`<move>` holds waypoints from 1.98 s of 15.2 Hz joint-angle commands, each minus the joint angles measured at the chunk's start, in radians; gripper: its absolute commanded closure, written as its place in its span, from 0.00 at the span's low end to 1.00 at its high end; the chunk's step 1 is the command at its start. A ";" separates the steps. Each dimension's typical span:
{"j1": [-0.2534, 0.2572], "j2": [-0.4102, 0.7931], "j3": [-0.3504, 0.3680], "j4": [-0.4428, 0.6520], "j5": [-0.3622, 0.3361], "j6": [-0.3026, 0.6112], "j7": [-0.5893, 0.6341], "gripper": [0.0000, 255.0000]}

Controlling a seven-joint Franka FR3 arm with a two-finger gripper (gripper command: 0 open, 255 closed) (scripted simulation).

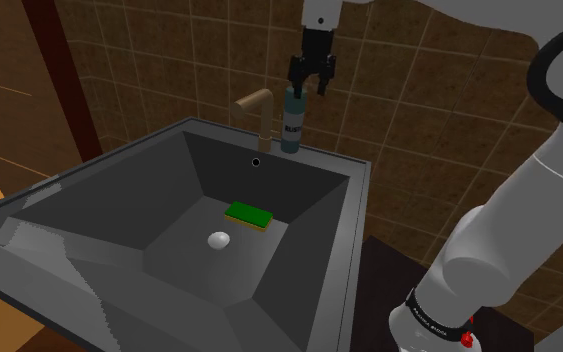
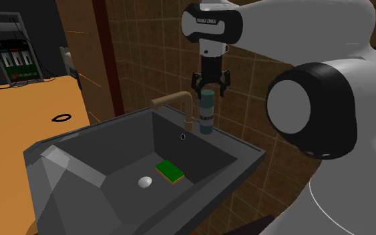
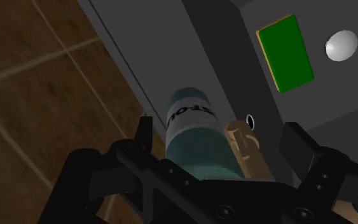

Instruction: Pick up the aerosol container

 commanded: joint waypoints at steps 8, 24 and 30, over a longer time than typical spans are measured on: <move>-0.003 0.126 -0.004 0.144 -0.011 0.014 -0.011 0.00; -0.003 0.113 -0.004 0.093 -0.012 0.053 -0.009 1.00; -0.004 0.146 -0.004 0.217 -0.010 -0.038 -0.013 1.00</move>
